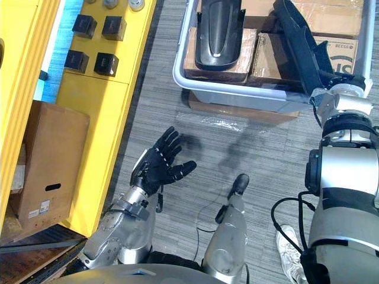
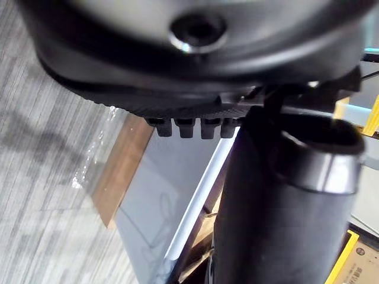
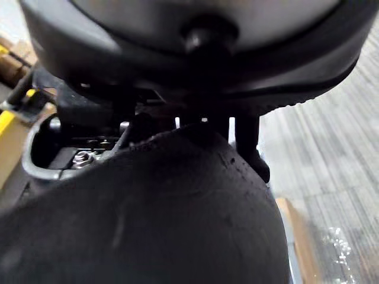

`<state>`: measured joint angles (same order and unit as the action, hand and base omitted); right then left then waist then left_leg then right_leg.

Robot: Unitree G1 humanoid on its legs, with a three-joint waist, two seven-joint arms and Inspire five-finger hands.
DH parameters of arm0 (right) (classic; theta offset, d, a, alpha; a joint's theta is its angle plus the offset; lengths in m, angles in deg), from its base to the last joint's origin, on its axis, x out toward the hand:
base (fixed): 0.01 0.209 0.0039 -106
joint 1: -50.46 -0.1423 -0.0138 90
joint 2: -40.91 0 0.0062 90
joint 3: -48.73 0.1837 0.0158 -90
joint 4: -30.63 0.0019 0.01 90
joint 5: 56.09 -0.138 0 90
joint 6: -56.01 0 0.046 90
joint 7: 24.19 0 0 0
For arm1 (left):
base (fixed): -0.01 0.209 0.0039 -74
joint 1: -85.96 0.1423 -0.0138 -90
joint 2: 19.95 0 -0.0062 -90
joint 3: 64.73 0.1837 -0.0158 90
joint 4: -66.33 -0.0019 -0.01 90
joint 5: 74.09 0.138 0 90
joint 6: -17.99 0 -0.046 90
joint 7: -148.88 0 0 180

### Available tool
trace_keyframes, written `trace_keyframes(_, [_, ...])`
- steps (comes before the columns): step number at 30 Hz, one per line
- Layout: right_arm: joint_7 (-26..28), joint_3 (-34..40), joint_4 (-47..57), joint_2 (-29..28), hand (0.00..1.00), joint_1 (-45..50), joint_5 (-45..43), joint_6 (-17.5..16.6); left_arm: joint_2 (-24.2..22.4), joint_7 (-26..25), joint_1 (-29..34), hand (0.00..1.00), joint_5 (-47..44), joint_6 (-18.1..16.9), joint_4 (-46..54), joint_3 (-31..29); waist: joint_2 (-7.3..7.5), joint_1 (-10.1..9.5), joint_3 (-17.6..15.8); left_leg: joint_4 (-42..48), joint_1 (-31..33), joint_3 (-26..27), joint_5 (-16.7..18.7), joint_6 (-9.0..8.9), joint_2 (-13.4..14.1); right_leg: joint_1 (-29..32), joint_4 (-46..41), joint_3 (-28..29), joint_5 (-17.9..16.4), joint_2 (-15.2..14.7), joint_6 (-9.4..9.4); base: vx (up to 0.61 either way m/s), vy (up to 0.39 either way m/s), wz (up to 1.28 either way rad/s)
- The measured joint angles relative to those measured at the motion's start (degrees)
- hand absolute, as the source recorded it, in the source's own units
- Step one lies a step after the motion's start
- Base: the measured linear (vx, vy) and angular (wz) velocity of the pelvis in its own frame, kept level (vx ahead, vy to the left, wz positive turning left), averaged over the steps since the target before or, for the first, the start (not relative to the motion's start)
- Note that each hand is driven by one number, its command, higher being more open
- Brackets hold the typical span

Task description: Walk over and take three plastic housings, then place them on the shelf

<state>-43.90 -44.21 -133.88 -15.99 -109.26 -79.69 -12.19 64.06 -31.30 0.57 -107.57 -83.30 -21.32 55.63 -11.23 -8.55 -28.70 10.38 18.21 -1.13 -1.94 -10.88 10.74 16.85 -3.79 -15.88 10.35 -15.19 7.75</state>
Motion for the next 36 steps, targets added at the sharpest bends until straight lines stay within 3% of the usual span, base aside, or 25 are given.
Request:
trace_keyframes(8, [-6.71, 0.13, 6.64, -0.65, 0.0, 7.05, 3.94, -11.44, 0.39, -0.43, 0.92, 1.0, -0.08, 0.07, 1.9, -2.58, 0.17, 1.4, -0.09, -2.36, -4.85, 1.02, -0.17, 0.03, 0.03, -3.57, 0.99, 0.4, 0.05, 0.13, 0.03, 0.02, 0.004, -0.04])
trace_keyframes(11, [-9.78, 0.22, 14.13, -2.32, 0.0, 9.59, 8.91, -14.15, 1.19, -0.47, 3.4, 1.0, -0.06, 0.82, 6.57, -4.55, 1.13, 2.85, 0.0, -3.23, -6.81, 1.34, -0.31, 0.02, 0.17, -5.17, 1.21, 0.34, 0.0, 0.28, 0.05, 0.03, 0.0, -0.03])
trace_keyframes(14, [-11.04, 0.18, 24.61, -5.0, 0.0, 16.72, 19.2, -16.54, 1.96, -0.12, 4.27, 1.0, -1.6, 3.45, 8.75, -7.52, 3.59, 3.02, 2.37, -3.91, -9.08, 1.5, -0.05, -0.03, 0.49, -8.07, 3.05, -0.2, -0.01, 0.77, 0.13, 0.02, -0.005, 0.01])
trace_keyframes(15, [-11.55, 0.22, 30.04, -8.67, 0.0, 21.93, 24.02, -17.34, 2.65, 0.17, 4.21, 1.0, -4.0, 7.23, 9.0, -8.68, 5.91, 3.1, 4.59, -4.97, -10.89, 1.53, 0.01, -0.08, 0.93, -9.96, 4.14, -0.61, 0.02, 1.25, 0.16, 0.07, -0.022, 0.03])
trace_keyframes(17, [-12.07, 0.11, 35.08, -13.04, 0.0, 27.09, 28.97, -17.74, 3.12, 1.18, 4.35, 1.0, -8.67, 11.77, 8.98, -8.65, 7.7, 3.0, 8.0, -6.62, -12.93, 1.96, 0.24, -0.26, 0.94, -11.92, 5.81, -1.05, 0.09, 1.36, 0.35, 0.08, -0.012, 0.01])
trace_keyframes(22, [-12.55, -1.69, 44.14, -18.15, 0.0, 33.52, 39.08, -18.49, 2.39, 1.0, 2.73, 1.0, -17.77, 17.99, 6.21, -6.2, 9.16, 2.88, 12.89, -8.94, -15.39, 3.19, 0.18, -0.49, 0.94, -13.8, 8.04, -1.02, 0.47, 1.57, 0.8, 0.08, 0.0, -0.13])
trace_keyframes(23, [-14.95, -5.98, 50.86, -24.41, 0.0, 38.22, 48.96, -22.13, -1.14, -2.65, -7.4, 1.0, -35.57, 22.82, -9.73, -6.05, 11.04, 4.84, 16.84, -10.97, -19.11, 5.72, 0.15, -0.7, 1.5, -14.99, 8.24, 0.38, 0.51, 2.17, 0.87, 0.14, -0.015, -0.4])
trace_keyframes(26, [-15.87, -6.79, 51.99, -24.85, 0.0, 39.62, 50.32, -24.06, -1.17, -3.24, -7.93, 1.0, -39.0, 22.82, -10.93, -5.86, 12.79, 5.67, 17.93, -11.01, -19.42, 6.02, 0.26, -0.76, 1.55, -15.04, 8.25, 0.58, 0.51, 2.21, 0.87, 0.03, -0.009, -0.18])
trace_keyframes(29, [-16.24, -7.36, 58.56, -26.73, 0.0, 44.2, 50.6, -24.17, -1.89, -3.28, -12.07, 1.0, -42.26, 22.53, -16.7, -6.17, 12.82, 5.58, 18.85, -11.18, -20.7, 6.76, 0.34, -0.88, 1.82, -15.58, 8.29, 1.09, 0.5, 2.53, 0.86, -0.03, -0.009, -0.13])
trace_keyframes(30, [-16.74, -9.13, 61.91, -28.01, 0.0, 47.07, 53.28, -26.93, -3.0, -3.23, -14.23, 1.0, -47.04, 20.71, -20.82, -7.15, 12.8, 5.97, 19.21, -11.6, -21.87, 7.66, 0.35, -0.9, 1.88, -15.95, 8.3, 1.85, 0.47, 2.63, 0.85, -0.02, -0.004, -0.25])
trace_keyframes(34, [-16.7, -14.19, 66.48, -29.21, 0.0, 51.87, 58.23, -36.38, -4.35, -3.23, -17.37, 1.0, -50.4, 15.46, -21.99, -8.35, 13.48, 8.23, 20.79, -11.59, -22.62, 8.72, 0.73, -0.9, 1.88, -15.94, 8.33, 2.44, 0.36, 2.63, 0.79, -0.03, 0.003, -0.16])
trace_keyframes(36, [-16.09, -14.89, 66.47, -29.25, 0.0, 52.05, 59.11, -37.45, -5.25, -3.22, -18.07, 1.0, -51.78, 14.36, -21.96, -8.3, 13.71, 8.13, 21.51, -11.58, -22.62, 8.72, 0.84, -0.72, 1.89, -15.94, 8.33, 2.41, 0.26, 2.63, 0.77, 0.0, 0.0, 0.0])
